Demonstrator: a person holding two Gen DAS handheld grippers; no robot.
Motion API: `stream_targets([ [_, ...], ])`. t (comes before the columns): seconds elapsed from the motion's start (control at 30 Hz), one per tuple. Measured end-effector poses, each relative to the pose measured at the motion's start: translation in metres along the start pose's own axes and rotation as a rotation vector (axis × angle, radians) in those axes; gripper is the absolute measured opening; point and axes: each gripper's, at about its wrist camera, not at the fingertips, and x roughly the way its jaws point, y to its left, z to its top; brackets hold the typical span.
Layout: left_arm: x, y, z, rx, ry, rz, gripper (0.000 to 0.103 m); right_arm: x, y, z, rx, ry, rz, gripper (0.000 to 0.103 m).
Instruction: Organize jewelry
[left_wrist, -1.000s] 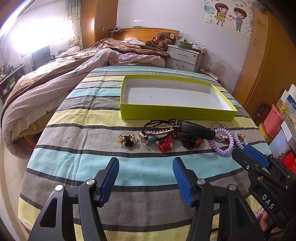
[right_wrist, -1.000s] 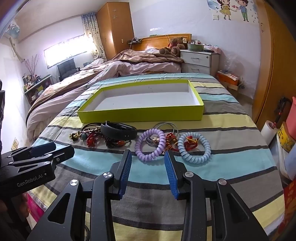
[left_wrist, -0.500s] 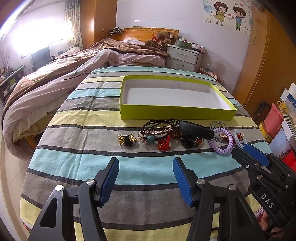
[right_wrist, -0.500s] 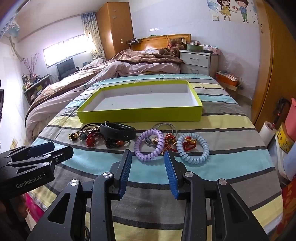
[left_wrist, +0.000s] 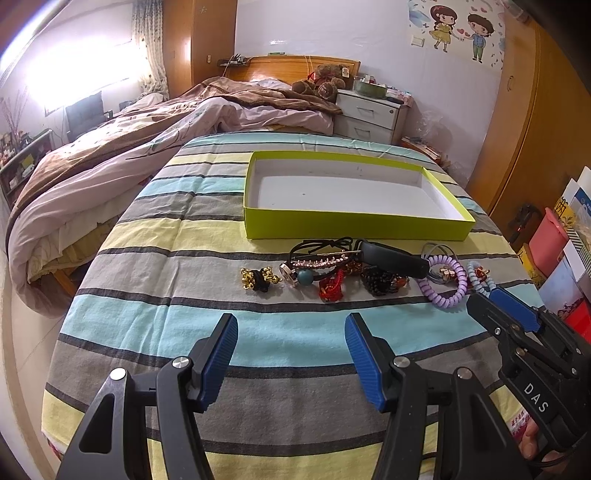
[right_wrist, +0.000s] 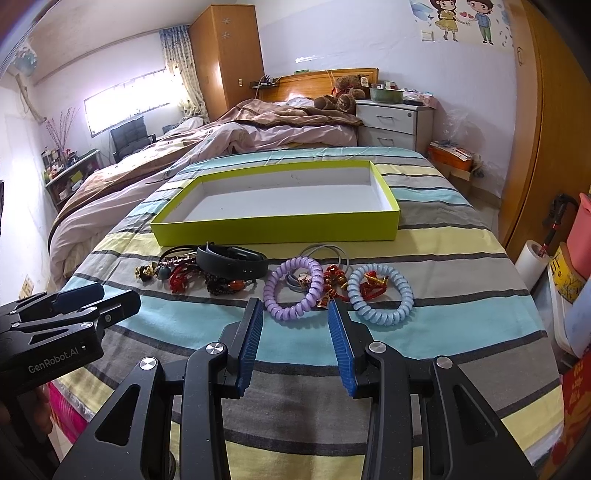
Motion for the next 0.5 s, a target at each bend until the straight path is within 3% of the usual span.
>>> stream_targets([
  [0.5,-0.0004,0.0002,-0.0004,0.000,-0.001,0.002,0.060,-0.0011,-0.0010,0.0000,0.001,-0.002,-0.002,0.038],
])
